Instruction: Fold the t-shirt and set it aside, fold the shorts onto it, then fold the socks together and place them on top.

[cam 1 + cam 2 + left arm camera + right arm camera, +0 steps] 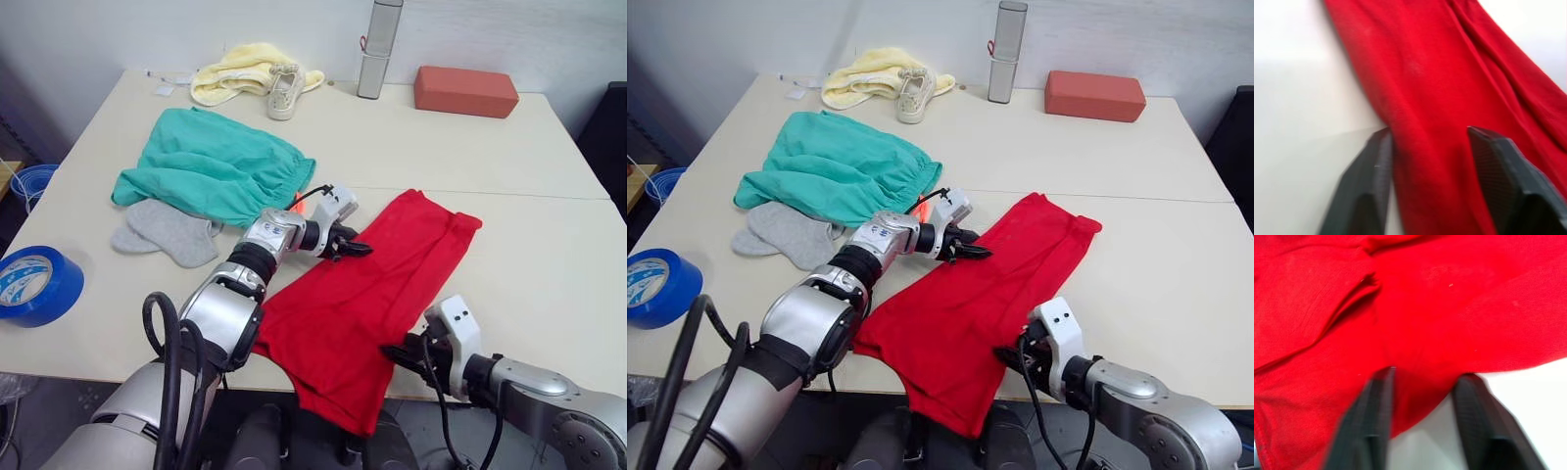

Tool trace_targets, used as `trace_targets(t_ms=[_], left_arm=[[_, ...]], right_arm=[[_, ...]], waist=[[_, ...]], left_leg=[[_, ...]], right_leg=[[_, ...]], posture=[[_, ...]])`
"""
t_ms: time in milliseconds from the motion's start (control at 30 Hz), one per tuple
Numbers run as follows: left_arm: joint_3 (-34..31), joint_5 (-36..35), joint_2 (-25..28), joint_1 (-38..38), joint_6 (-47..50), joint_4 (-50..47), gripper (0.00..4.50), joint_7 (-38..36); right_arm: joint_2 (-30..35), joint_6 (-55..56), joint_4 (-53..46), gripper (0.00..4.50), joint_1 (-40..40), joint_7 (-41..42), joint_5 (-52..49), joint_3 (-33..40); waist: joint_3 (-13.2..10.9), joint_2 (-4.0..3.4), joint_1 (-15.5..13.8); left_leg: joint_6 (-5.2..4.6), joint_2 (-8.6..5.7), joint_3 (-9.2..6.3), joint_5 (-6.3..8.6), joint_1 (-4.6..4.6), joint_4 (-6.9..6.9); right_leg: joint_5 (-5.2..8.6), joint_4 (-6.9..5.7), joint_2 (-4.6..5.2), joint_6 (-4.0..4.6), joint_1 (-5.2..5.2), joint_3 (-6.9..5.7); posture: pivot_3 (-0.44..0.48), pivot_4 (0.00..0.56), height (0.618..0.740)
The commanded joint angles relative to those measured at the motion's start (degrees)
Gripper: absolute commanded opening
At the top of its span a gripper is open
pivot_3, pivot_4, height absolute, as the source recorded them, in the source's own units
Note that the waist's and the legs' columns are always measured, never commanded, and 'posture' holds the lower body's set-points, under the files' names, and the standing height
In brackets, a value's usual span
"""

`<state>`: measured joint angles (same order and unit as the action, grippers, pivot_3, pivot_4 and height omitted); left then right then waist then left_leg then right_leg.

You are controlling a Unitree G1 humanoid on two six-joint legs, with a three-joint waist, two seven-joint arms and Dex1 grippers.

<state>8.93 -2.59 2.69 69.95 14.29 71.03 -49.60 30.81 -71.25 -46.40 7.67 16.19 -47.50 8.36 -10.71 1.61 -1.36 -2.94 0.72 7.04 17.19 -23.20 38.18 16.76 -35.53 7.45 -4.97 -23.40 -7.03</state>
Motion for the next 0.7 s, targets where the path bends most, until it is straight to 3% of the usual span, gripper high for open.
trace_targets(t_ms=[33,67,133,267,433,633,700], left_arm=[[-0.68,1.7,-0.31,-0.8,-0.6,1.83,0.9,0.73],[-1.05,1.75,-0.22,-0.86,-0.84,1.84,0.55,0.75],[-2.21,1.41,-0.04,-0.98,-0.96,1.83,0.03,0.93],[-4.6,0.59,0.48,-1.67,-1.23,1.42,0.03,1.34],[-7.69,-0.87,2.0,-4.12,-1.39,-1.49,0.03,1.68],[-10.05,-3.62,2.86,-8.58,1.98,-10.11,0.03,1.61],[-11.09,-5.44,2.18,-11.88,5.26,-17.44,0.03,3.56]], right_arm=[[1.32,0.42,0.27,0.31,0.98,1.4,0.34,-3.07],[1.42,0.71,0.39,0.0,0.94,1.49,0.49,-3.3],[1.48,1.19,0.68,0.0,0.79,1.69,0.67,-3.53],[2.72,2.15,1.68,0.0,0.03,2.58,1.17,-2.38],[9.36,4.16,5.78,0.0,-2.6,6.97,2.46,1.78],[16.27,7.09,12.33,0.0,-7.19,13.02,3.42,3.35],[18.53,8.9,15.91,0.0,-10.13,15.79,5.13,2.06]], waist=[[0.0,0.0,0.0],[0.0,0.0,0.01],[0.0,0.0,0.01],[0.0,0.0,0.07],[0.0,0.0,0.11],[-0.01,-0.01,0.07],[-0.02,-0.03,0.26]], left_leg=[[0.02,0.0,0.0,-0.01,0.0,0.0],[0.02,-0.01,0.01,-0.01,-0.01,0.0],[0.03,-0.01,0.02,-0.01,-0.01,0.0],[0.02,-0.01,0.02,-0.01,-0.01,0.01],[0.02,-0.01,0.02,-0.02,-0.01,0.04],[0.06,-0.02,0.03,-0.07,0.0,0.06],[0.11,-0.02,0.03,-0.1,-0.01,0.04]], right_leg=[[0.0,0.01,0.0,0.0,0.0,-0.01],[0.0,0.01,0.0,0.0,0.0,-0.02],[0.0,0.02,0.0,0.0,0.0,-0.03],[0.0,0.0,-0.01,0.0,0.0,-0.03],[0.0,-0.01,0.0,0.0,0.01,-0.03],[-0.01,-0.06,0.02,-0.01,-0.01,-0.04],[-0.01,-0.07,0.01,-0.01,-0.01,-0.04]], posture=[[0.0,0.15,0.74],[0.0,0.15,0.74],[0.0,0.15,0.74],[0.0,0.15,0.74],[0.0,0.15,0.74],[0.0,0.15,0.74],[0.0,0.15,0.74]])
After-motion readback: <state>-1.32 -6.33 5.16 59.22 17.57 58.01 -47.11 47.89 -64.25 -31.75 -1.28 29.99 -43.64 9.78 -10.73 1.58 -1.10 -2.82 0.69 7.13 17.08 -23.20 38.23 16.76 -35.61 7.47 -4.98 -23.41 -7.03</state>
